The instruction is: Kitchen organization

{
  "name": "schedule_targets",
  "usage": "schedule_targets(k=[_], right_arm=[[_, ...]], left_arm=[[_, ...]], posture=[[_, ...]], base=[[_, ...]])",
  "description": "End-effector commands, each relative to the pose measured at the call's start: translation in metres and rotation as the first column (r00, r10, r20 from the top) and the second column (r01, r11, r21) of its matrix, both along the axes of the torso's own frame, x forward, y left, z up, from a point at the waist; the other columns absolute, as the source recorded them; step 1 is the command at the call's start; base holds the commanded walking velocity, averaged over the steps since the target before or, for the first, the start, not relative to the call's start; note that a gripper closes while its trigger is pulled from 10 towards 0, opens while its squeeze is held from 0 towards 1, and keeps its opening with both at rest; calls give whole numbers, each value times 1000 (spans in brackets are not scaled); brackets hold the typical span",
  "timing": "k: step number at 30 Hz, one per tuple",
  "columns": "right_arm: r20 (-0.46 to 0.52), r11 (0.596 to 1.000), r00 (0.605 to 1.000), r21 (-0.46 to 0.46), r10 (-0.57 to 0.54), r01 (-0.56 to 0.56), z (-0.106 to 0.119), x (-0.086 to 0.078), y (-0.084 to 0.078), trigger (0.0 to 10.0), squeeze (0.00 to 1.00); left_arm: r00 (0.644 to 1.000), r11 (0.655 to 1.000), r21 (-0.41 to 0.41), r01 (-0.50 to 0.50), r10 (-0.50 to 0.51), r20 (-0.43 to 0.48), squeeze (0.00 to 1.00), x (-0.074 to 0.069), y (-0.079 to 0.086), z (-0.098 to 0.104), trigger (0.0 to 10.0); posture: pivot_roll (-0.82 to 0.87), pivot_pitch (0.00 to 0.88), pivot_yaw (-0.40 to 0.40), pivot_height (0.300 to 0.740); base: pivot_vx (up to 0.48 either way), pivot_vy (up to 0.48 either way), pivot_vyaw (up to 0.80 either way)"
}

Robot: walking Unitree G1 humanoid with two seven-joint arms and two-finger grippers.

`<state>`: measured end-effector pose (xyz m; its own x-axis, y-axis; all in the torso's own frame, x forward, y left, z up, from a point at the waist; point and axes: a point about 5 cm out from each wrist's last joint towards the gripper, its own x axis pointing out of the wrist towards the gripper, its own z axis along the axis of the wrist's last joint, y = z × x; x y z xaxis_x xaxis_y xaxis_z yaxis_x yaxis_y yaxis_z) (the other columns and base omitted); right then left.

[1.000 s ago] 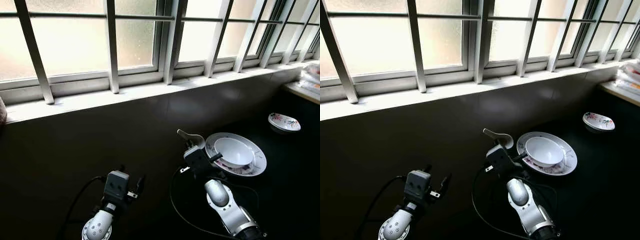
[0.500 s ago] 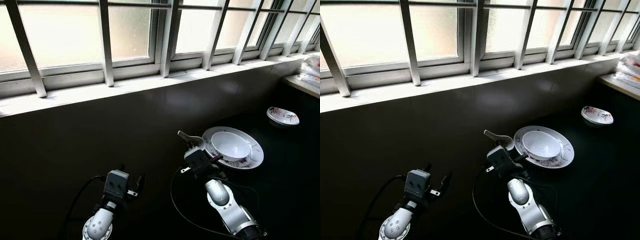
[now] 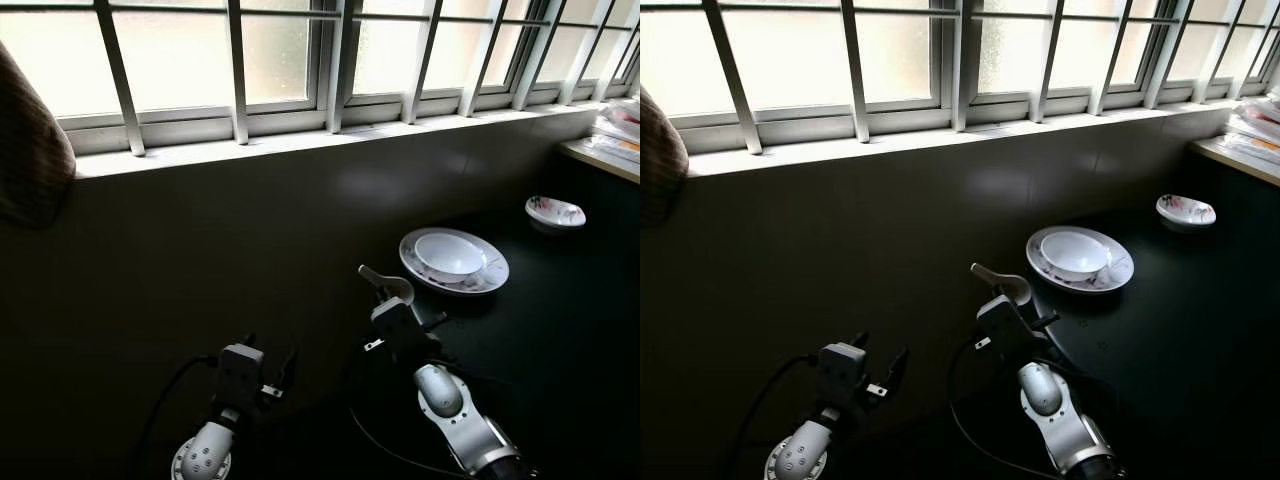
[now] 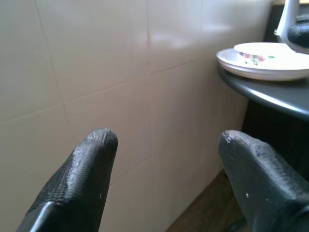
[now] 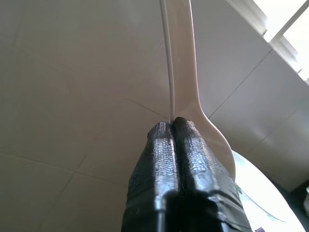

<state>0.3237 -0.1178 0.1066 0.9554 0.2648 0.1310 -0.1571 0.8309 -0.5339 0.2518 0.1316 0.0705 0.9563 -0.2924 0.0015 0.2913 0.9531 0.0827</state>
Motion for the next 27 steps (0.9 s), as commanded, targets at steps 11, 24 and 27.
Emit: schedule_targets(k=[11, 24, 27], right_arm=[[19, 999, 999, 23, 33, -33, 6, -1, 9, 0, 0], [56, 999, 997, 22, 47, -48, 13, 0, 12, 0, 0], [92, 998, 994, 24, 51, -54, 23, 2, 14, 0, 0]], left_arm=[[1000, 1000, 25, -1, 1, 26, 0, 2, 3, 6, 10000], [978, 991, 29, -131, 125, 169, 0, 15, 16, 39, 10000], [955, 983, 21, -181, 170, 242, 0, 23, 23, 59, 10000]], posture=[[1, 0, -44, 736], [3, 0, -44, 736], [4, 0, -44, 736]], base=[[0, 0, 800], [0, 0, 800], [0, 0, 800]])
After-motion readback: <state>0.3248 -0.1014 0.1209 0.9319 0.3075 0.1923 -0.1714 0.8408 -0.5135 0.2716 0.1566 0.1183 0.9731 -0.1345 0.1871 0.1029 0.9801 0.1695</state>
